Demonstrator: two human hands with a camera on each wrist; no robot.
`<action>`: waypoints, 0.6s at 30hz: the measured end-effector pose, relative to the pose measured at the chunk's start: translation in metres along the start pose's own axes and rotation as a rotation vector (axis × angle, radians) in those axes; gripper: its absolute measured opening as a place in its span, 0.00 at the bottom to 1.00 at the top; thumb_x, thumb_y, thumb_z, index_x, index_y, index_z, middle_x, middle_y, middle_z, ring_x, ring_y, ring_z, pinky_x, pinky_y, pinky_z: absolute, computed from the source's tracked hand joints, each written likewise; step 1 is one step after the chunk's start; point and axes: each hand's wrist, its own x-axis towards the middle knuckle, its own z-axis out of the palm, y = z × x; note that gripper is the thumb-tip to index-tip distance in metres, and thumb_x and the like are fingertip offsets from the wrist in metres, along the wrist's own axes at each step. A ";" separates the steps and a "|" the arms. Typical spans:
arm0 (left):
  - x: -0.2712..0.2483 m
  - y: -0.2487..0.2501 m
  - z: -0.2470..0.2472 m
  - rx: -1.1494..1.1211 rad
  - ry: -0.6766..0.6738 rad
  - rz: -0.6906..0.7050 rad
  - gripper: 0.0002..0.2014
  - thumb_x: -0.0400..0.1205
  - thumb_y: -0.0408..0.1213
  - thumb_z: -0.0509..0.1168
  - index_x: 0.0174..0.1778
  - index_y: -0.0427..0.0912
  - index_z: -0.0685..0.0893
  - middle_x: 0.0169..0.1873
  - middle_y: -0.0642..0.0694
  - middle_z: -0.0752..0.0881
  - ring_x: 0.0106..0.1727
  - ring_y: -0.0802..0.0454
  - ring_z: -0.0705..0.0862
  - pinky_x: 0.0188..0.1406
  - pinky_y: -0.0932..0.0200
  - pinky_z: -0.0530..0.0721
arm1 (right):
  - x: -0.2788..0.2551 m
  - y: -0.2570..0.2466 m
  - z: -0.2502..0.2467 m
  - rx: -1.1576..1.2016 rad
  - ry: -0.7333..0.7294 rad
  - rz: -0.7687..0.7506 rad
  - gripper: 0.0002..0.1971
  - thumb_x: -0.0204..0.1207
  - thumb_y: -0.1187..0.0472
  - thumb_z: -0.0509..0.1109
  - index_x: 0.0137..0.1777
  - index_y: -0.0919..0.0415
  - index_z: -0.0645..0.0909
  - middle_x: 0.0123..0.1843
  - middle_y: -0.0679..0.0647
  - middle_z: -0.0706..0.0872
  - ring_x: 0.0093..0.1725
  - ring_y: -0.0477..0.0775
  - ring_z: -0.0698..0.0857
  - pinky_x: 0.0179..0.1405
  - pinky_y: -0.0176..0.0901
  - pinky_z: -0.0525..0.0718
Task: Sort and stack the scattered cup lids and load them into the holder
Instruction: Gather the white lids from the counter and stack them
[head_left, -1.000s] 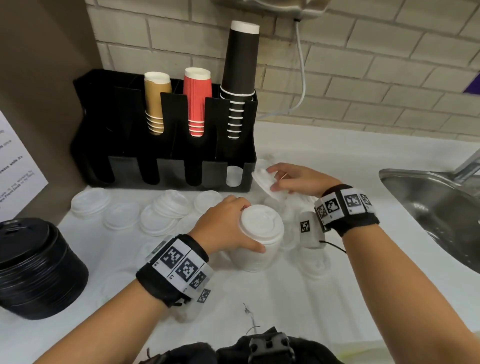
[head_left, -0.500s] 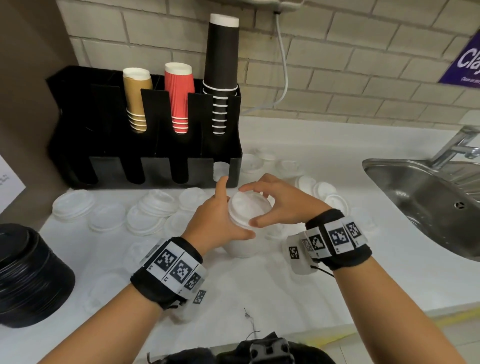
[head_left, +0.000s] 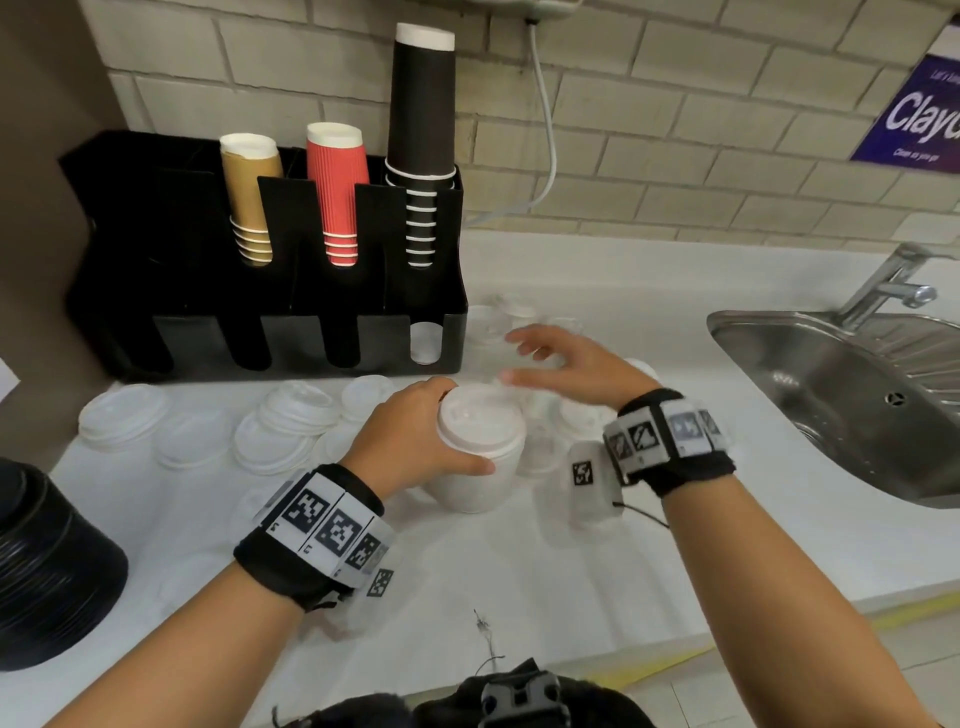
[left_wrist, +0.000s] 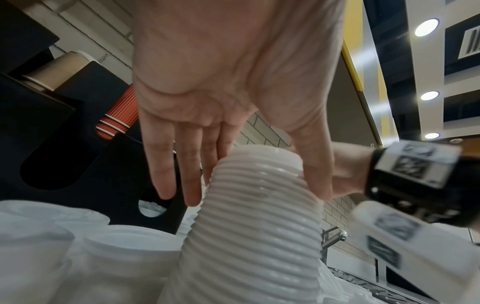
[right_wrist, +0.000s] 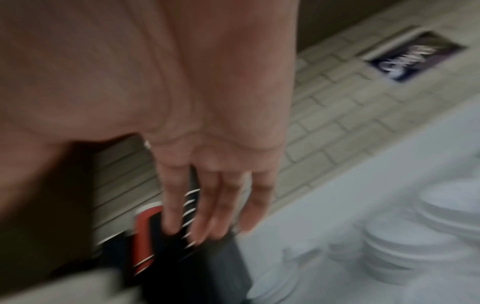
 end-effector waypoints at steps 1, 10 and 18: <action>0.000 0.000 0.000 0.004 -0.002 -0.001 0.38 0.59 0.52 0.84 0.64 0.49 0.79 0.58 0.53 0.83 0.59 0.52 0.81 0.61 0.49 0.81 | 0.012 0.013 -0.011 -0.034 0.072 0.085 0.29 0.71 0.43 0.75 0.71 0.48 0.75 0.64 0.49 0.79 0.63 0.50 0.78 0.60 0.39 0.75; 0.001 0.000 -0.001 0.045 -0.014 -0.008 0.36 0.59 0.55 0.83 0.62 0.52 0.79 0.56 0.56 0.83 0.58 0.54 0.81 0.59 0.50 0.82 | 0.071 0.101 -0.034 -0.598 -0.044 0.629 0.52 0.58 0.34 0.79 0.80 0.45 0.60 0.75 0.63 0.72 0.76 0.71 0.65 0.68 0.63 0.72; 0.002 -0.002 0.000 0.046 -0.007 -0.015 0.38 0.58 0.54 0.84 0.63 0.53 0.78 0.57 0.59 0.82 0.58 0.55 0.81 0.59 0.53 0.81 | 0.075 0.106 -0.040 -0.537 0.001 0.579 0.42 0.63 0.44 0.78 0.77 0.43 0.64 0.68 0.63 0.75 0.71 0.70 0.68 0.61 0.55 0.75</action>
